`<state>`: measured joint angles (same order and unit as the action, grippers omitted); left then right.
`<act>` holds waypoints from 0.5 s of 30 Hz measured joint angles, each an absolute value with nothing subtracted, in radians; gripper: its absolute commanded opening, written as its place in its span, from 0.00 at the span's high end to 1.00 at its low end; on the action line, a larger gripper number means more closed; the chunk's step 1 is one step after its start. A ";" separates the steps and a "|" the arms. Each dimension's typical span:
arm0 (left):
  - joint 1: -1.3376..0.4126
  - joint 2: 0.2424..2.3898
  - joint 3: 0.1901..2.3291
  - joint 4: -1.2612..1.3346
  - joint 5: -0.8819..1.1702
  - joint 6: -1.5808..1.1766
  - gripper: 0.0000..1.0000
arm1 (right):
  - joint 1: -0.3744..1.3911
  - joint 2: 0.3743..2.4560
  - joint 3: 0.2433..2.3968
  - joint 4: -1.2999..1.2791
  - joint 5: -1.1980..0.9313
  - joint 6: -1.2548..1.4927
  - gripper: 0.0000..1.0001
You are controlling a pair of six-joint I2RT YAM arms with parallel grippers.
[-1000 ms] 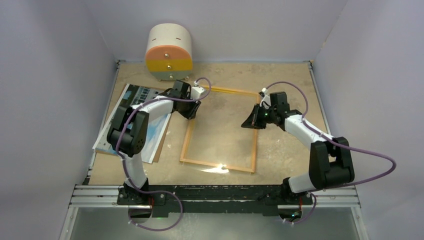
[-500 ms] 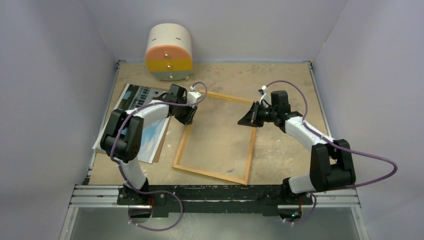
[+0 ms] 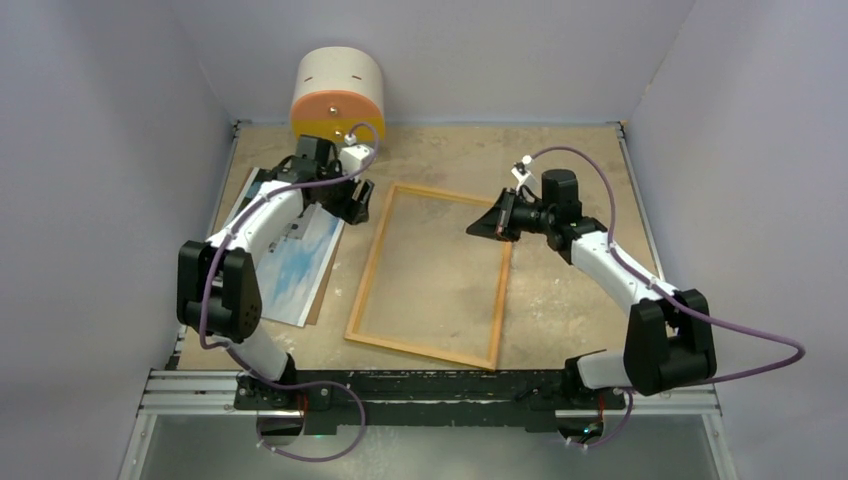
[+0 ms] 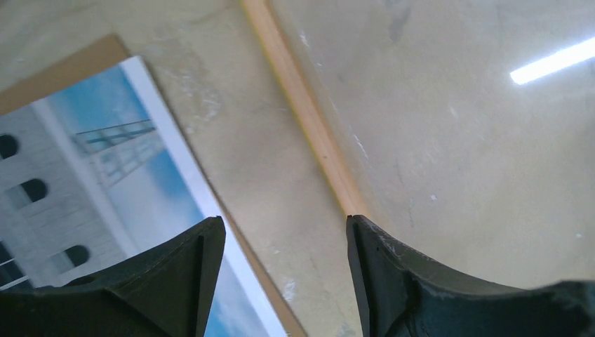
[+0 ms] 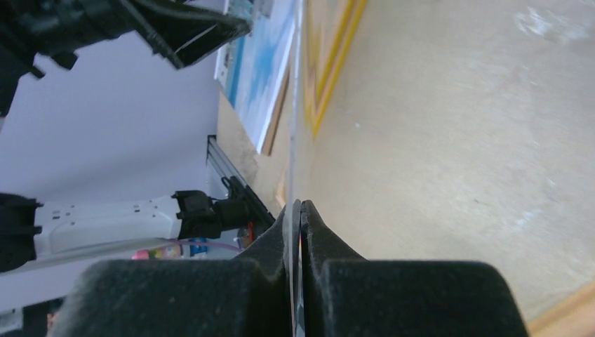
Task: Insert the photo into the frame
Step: Place the photo frame item in the photo frame.
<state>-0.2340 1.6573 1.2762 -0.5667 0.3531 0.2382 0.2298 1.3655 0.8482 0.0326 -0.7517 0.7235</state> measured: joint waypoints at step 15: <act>0.042 1.713 1.312 -0.559 0.343 0.318 0.31 | 0.332 1.359 0.908 0.273 -0.736 0.987 1.00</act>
